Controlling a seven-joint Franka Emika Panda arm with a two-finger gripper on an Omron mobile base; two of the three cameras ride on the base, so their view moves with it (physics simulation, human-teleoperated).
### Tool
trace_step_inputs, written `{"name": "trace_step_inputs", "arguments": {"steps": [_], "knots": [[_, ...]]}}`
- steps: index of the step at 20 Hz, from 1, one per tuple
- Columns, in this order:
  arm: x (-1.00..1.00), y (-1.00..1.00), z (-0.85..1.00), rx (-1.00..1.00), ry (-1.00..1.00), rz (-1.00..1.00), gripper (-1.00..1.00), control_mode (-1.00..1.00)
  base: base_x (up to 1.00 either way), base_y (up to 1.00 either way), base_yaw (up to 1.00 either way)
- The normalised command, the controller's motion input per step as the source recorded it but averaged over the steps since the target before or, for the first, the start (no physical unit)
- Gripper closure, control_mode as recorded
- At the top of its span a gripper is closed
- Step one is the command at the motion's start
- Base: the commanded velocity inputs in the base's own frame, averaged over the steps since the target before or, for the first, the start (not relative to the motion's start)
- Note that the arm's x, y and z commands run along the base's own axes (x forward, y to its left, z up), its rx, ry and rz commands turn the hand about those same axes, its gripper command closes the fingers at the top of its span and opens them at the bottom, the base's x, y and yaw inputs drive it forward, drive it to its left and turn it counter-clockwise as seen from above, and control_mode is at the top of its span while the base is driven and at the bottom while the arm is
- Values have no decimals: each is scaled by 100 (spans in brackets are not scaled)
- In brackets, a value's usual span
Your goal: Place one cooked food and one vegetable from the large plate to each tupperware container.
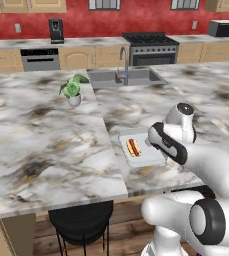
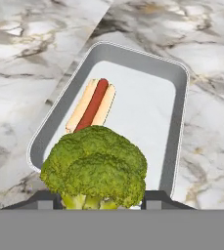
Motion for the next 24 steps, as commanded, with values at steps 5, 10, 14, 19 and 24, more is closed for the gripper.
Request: {"name": "trace_step_inputs", "arguments": {"steps": [5,10,14,19,24], "knots": [[48,0,-36,0,11,0,100,-100,0,0,0],[19,0,-26,0,7,0,100,-100,0,0,0],[3,0,-28,0,7,0,100,-100,0,0,0],[0,0,-42,0,0,0,100,-100,0,0,0],[9,0,-28,0,1,0,100,-100,0,0,0]]}}
